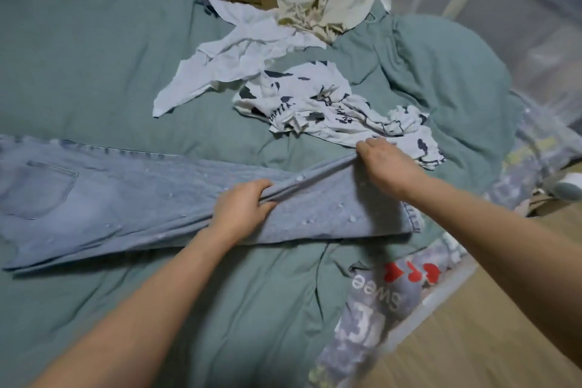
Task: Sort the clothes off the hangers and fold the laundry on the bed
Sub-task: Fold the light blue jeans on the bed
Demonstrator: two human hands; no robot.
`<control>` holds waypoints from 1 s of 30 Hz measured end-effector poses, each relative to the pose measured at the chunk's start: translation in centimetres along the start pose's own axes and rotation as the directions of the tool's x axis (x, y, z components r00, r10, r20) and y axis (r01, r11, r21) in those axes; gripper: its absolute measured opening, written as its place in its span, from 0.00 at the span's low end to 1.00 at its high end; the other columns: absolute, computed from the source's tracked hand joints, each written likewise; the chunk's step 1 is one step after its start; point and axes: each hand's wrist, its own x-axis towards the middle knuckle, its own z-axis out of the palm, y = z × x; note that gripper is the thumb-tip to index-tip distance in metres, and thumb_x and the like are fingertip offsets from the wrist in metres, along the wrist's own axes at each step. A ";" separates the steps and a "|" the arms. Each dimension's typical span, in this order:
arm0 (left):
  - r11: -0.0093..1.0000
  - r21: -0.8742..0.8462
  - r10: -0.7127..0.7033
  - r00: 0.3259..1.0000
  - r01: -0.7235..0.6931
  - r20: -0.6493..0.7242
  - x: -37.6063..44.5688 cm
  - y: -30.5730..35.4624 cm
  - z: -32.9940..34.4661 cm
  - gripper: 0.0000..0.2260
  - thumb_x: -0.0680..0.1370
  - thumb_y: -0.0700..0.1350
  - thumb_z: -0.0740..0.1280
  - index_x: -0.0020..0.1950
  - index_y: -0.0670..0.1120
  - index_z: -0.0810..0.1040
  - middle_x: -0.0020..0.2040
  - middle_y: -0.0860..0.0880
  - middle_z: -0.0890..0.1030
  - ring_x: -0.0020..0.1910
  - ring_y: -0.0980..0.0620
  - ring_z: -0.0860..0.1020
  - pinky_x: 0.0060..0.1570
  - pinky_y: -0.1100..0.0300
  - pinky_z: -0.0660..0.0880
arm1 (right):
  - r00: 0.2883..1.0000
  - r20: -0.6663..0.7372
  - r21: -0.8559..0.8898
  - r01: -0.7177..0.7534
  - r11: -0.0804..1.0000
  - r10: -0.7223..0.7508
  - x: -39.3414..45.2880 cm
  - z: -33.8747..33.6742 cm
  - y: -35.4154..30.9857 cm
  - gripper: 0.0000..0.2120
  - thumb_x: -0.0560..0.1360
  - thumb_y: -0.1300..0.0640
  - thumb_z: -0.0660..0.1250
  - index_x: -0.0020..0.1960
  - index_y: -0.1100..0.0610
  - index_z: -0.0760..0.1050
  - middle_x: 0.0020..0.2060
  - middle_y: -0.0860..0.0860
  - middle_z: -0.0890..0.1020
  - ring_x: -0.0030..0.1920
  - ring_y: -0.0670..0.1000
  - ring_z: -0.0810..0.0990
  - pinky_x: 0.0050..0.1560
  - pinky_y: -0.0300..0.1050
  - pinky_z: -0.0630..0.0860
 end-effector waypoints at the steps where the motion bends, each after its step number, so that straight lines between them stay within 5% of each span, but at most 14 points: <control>1: 0.997 0.048 -0.055 0.997 0.057 -0.047 0.9 -1.1 -0.4 0.10 0.77 0.54 0.66 0.55 0.51 0.76 0.54 0.46 0.82 0.57 0.42 0.78 0.47 0.52 0.72 | 0.997 -0.022 -0.003 -0.069 0.998 0.069 1.1 0.3 0.1 0.08 0.76 0.66 0.56 0.55 0.62 0.68 0.54 0.61 0.73 0.56 0.60 0.71 0.52 0.52 0.69; 5: 0.972 0.157 -0.161 0.982 0.175 -0.102 3.6 -5.0 -0.2 0.14 0.78 0.56 0.64 0.58 0.50 0.76 0.56 0.45 0.82 0.57 0.42 0.77 0.51 0.52 0.71 | 0.963 -0.027 -0.114 -0.270 0.956 0.268 4.6 1.7 -1.2 0.13 0.77 0.67 0.54 0.61 0.64 0.67 0.59 0.62 0.71 0.61 0.61 0.68 0.52 0.54 0.70; 8: 0.977 0.166 -0.124 0.990 0.133 -0.065 4.9 -6.5 0.2 0.14 0.77 0.57 0.65 0.57 0.50 0.76 0.56 0.45 0.81 0.58 0.43 0.76 0.52 0.53 0.69 | 0.993 -0.119 -0.090 -0.008 0.996 -0.003 6.7 2.6 -4.6 0.14 0.76 0.65 0.58 0.61 0.62 0.68 0.60 0.59 0.70 0.61 0.59 0.67 0.50 0.50 0.68; 11: 0.992 0.124 -0.012 0.999 0.018 -0.050 5.1 -8.2 -0.4 0.13 0.76 0.56 0.67 0.56 0.50 0.76 0.56 0.48 0.80 0.58 0.45 0.74 0.53 0.55 0.66 | 0.957 -0.064 0.135 0.288 0.948 -0.282 8.4 3.3 -8.7 0.11 0.78 0.55 0.61 0.59 0.58 0.68 0.57 0.55 0.72 0.57 0.57 0.71 0.49 0.48 0.67; 14: 0.997 0.061 0.047 0.998 -0.045 -0.029 4.5 -10.2 -1.2 0.12 0.75 0.54 0.69 0.55 0.51 0.77 0.53 0.49 0.80 0.57 0.46 0.74 0.54 0.55 0.64 | 0.917 -0.062 0.159 0.398 0.904 -0.393 9.2 4.1 -10.9 0.12 0.76 0.53 0.65 0.54 0.57 0.68 0.51 0.55 0.75 0.52 0.58 0.74 0.43 0.51 0.73; 19: 0.991 -0.084 0.098 0.990 -0.106 -0.098 3.3 -11.5 -1.6 0.12 0.72 0.55 0.73 0.46 0.49 0.76 0.43 0.52 0.79 0.47 0.49 0.75 0.47 0.59 0.65 | 0.879 -0.162 0.040 0.460 0.887 -0.449 9.4 5.5 -10.8 0.11 0.70 0.55 0.72 0.47 0.57 0.73 0.41 0.53 0.78 0.42 0.57 0.77 0.38 0.48 0.68; 22: 0.987 -0.069 0.140 0.987 -0.146 -0.080 2.2 -11.9 -1.8 0.14 0.77 0.58 0.64 0.51 0.48 0.76 0.48 0.51 0.80 0.48 0.49 0.77 0.44 0.59 0.67 | 0.853 -0.243 0.017 0.479 0.878 -0.461 8.9 6.2 -10.6 0.09 0.74 0.49 0.66 0.44 0.54 0.72 0.40 0.50 0.76 0.41 0.53 0.74 0.45 0.48 0.64; 25: 0.988 -0.060 0.141 0.989 -0.143 -0.042 1.6 -12.7 -2.4 0.23 0.78 0.61 0.51 0.53 0.47 0.78 0.48 0.49 0.81 0.50 0.48 0.77 0.47 0.54 0.74 | 0.871 -0.145 0.148 0.488 0.860 -0.470 8.8 6.2 -10.8 0.13 0.78 0.45 0.56 0.44 0.53 0.71 0.40 0.50 0.78 0.42 0.54 0.76 0.49 0.47 0.69; 30: 0.987 -0.050 0.150 0.983 -0.156 -0.106 1.2 -12.4 -2.2 0.22 0.80 0.62 0.45 0.47 0.47 0.69 0.38 0.45 0.75 0.40 0.43 0.76 0.37 0.52 0.73 | 0.865 -0.009 0.424 0.458 0.782 -0.502 10.9 4.7 -10.8 0.13 0.77 0.54 0.66 0.38 0.53 0.64 0.34 0.47 0.69 0.36 0.52 0.70 0.39 0.43 0.61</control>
